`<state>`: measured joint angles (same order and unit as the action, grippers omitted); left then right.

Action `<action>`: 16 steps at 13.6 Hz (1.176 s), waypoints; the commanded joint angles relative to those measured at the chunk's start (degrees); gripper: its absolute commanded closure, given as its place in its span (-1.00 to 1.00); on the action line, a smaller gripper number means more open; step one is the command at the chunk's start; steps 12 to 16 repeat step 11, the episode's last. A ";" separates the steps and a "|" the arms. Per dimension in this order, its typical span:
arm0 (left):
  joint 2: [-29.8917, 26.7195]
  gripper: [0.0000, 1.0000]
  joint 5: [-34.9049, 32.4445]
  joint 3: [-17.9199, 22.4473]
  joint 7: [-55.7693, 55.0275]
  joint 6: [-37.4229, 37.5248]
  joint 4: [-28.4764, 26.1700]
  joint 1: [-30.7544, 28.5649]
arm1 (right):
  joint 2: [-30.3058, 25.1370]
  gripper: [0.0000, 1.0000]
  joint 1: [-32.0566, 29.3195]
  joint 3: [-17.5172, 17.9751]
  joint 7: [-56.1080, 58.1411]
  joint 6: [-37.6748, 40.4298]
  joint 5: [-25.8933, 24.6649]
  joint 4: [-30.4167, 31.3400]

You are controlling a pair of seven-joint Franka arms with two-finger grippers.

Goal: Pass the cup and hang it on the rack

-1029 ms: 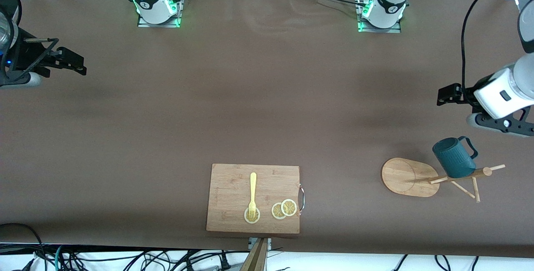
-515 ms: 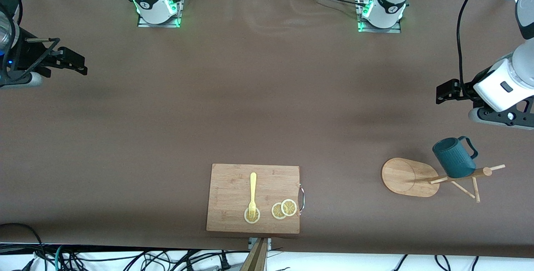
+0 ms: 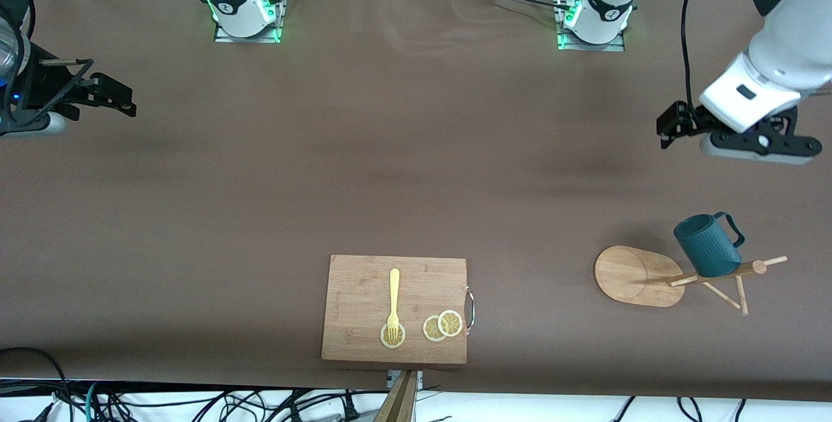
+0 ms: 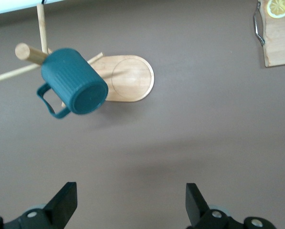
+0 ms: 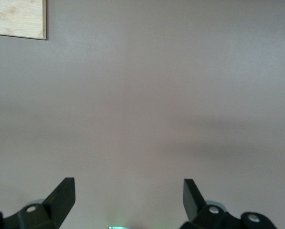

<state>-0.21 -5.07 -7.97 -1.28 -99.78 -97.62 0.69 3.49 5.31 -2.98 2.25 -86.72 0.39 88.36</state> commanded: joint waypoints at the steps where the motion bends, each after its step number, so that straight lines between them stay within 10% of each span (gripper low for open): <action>1: -4.01 -1.00 3.39 2.25 -0.04 -1.47 -4.16 1.51 | -0.68 -1.00 -0.56 0.51 0.03 0.85 0.22 -0.29; 16: -2.61 -1.00 3.84 2.43 -0.39 3.53 -2.76 -0.95 | -0.33 -1.00 -0.21 1.66 0.56 0.50 0.05 -2.32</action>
